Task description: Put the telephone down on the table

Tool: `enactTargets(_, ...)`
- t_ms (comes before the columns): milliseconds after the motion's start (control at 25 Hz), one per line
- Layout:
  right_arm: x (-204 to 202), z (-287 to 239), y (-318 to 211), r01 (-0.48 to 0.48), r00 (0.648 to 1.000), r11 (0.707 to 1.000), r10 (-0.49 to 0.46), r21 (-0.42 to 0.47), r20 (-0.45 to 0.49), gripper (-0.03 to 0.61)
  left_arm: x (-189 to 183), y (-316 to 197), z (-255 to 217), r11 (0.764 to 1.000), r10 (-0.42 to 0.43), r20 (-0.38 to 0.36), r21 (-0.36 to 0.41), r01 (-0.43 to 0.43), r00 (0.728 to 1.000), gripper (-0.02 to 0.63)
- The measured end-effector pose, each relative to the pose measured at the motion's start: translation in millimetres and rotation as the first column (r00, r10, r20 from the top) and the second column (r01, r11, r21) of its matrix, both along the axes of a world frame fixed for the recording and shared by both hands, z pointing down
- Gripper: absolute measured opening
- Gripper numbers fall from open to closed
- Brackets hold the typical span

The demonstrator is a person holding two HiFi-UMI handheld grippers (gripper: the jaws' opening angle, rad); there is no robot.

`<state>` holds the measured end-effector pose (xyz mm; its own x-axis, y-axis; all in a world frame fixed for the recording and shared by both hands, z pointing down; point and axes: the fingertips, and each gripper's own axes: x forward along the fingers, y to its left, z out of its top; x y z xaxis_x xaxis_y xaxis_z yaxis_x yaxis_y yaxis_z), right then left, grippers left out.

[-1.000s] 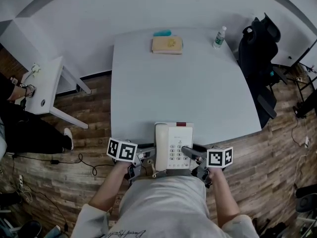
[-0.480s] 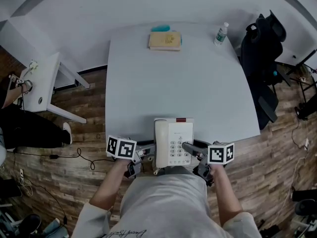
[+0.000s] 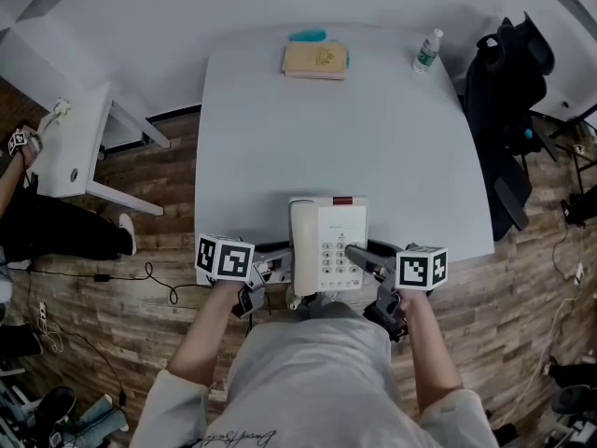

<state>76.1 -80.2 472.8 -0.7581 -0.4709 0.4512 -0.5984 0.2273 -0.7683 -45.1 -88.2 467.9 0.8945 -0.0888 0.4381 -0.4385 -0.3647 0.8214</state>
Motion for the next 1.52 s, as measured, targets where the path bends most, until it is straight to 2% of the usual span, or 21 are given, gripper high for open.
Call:
enactTargets(640,10.0,17.5,-54.6,0.028,1.0,0.999,-0.028,-0.021,-0.005,0.229,9.3,-50.6,18.0,0.999,-0.024,0.003,-0.028,0.024,1.0,0.153)
enactTargets(1160,12.2,26.5,-59.4,0.025,1.0,0.999,-0.025,-0.026,-0.005,0.229,12.1,-56.3,27.1,0.999,-0.014,-0.001,-0.04,0.014,1.0,0.153)
enactTargets(1520,17.7,55.4,-91.8,0.017,1.0,0.998,-0.017,-0.059,0.001,0.229,17.8,-89.4,56.0,0.997,-0.007,0.004,-0.073,0.008,1.0,0.153)
